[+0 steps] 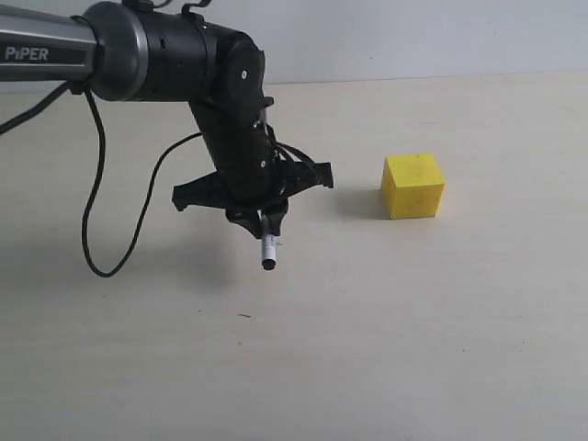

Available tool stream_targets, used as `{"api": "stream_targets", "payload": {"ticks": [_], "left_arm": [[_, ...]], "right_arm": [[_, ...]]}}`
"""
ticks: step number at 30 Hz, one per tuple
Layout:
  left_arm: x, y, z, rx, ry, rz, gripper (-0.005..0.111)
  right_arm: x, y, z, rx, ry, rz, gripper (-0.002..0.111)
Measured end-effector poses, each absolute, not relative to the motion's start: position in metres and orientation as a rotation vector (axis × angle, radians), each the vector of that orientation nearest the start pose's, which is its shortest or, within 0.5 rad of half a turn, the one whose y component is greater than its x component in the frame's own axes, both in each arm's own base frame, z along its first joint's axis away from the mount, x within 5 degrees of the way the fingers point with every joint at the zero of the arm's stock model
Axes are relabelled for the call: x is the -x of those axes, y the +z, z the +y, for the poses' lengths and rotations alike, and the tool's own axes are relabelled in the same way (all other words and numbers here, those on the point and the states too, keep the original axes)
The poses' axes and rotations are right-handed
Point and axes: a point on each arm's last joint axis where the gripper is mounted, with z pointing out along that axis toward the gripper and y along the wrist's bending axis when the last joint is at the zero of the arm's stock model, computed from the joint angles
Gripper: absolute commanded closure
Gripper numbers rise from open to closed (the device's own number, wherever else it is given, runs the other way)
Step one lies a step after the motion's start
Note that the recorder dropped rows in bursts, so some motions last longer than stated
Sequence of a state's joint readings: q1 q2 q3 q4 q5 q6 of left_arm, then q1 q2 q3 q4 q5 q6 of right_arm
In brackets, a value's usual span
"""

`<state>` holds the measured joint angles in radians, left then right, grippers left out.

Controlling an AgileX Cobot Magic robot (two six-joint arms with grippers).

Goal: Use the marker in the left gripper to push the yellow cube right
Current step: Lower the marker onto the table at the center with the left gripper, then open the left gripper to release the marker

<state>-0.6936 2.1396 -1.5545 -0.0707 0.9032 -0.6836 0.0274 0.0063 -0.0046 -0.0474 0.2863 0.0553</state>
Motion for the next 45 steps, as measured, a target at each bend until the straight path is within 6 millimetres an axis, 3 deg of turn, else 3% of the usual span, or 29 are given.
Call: {"api": "stream_targets", "payload": {"ticks": [5, 21, 27, 32, 35, 38, 40, 42, 45], "left_arm": [[-0.330, 0.135, -0.281, 0.053, -0.222, 3.048, 0.107], [-0.332, 0.132, -0.282, 0.091, -0.240, 3.033, 0.107], [-0.332, 0.117, -0.283, 0.097, -0.208, 3.060, 0.107], [-0.334, 0.116, -0.284, 0.100, -0.231, 3.039, 0.106], [-0.335, 0.116, -0.285, 0.100, -0.236, 3.034, 0.091], [-0.335, 0.116, -0.285, 0.097, -0.236, 3.034, 0.065], [-0.334, 0.116, -0.285, 0.101, -0.240, 3.036, 0.054], [-0.334, 0.115, -0.285, 0.102, -0.240, 3.037, 0.048], [-0.335, 0.116, -0.285, 0.113, -0.255, 3.033, 0.048]], "right_arm": [[-0.055, 0.188, 0.000, 0.006, 0.015, 1.771, 0.108], [-0.055, 0.188, 0.000, 0.006, 0.015, 1.771, 0.108], [-0.055, 0.188, 0.000, 0.006, 0.015, 1.771, 0.108], [-0.055, 0.188, 0.000, 0.006, 0.015, 1.771, 0.108], [-0.055, 0.188, 0.000, 0.006, 0.015, 1.771, 0.108], [-0.055, 0.188, 0.000, 0.006, 0.015, 1.771, 0.108], [-0.055, 0.188, 0.000, 0.006, 0.015, 1.771, 0.108], [-0.055, 0.188, 0.000, 0.006, 0.015, 1.771, 0.108], [-0.055, 0.188, 0.000, 0.006, 0.015, 1.771, 0.108]]}}
